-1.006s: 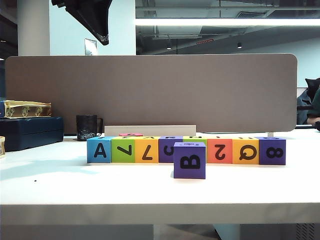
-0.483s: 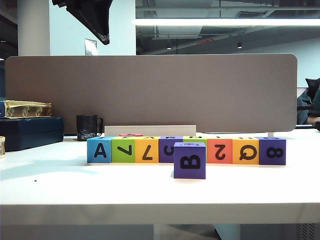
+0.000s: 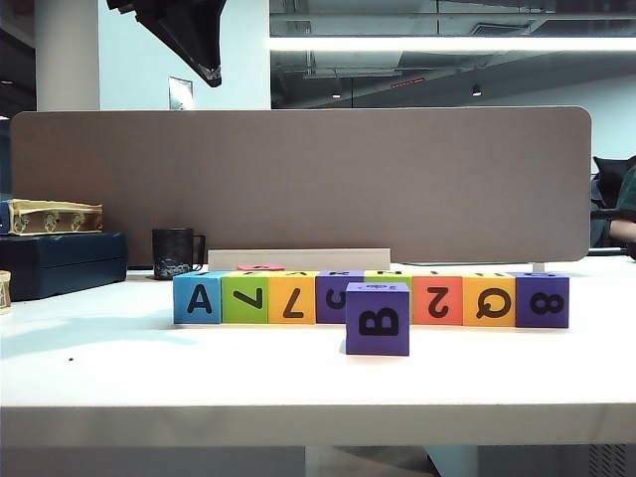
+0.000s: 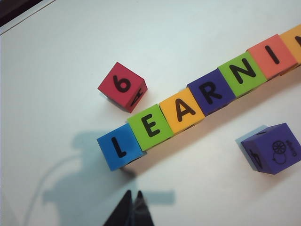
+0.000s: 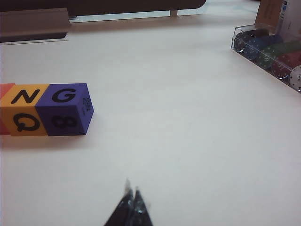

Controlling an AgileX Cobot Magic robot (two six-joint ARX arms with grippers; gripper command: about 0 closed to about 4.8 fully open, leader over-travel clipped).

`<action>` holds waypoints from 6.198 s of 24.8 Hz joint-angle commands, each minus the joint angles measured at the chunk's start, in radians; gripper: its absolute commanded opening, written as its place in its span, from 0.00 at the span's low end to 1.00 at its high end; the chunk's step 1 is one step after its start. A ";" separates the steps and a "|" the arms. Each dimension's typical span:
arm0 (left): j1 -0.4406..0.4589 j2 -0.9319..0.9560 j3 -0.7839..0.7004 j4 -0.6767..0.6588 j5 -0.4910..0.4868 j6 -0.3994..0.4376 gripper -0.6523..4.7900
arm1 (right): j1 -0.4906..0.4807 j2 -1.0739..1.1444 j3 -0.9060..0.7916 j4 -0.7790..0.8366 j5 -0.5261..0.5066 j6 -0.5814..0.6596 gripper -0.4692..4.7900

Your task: Select the appropriate blocks from the scattered letter blocks on the table and arrange them in a row to spell out "LEARNING".

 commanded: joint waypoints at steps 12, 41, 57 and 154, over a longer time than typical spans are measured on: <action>-0.001 -0.006 0.002 0.010 0.003 -0.003 0.11 | -0.077 -0.011 -0.006 0.021 -0.222 0.165 0.09; -0.001 -0.006 0.002 0.012 0.003 -0.003 0.11 | -0.019 0.017 -0.006 -0.003 -0.129 -0.050 0.09; 0.000 -0.007 0.002 0.016 0.002 0.009 0.11 | -0.019 0.011 -0.006 -0.002 -0.130 -0.050 0.09; 0.435 -1.678 -1.844 0.872 -0.023 -0.172 0.11 | -0.059 -0.011 -0.006 0.000 -0.093 -0.145 0.09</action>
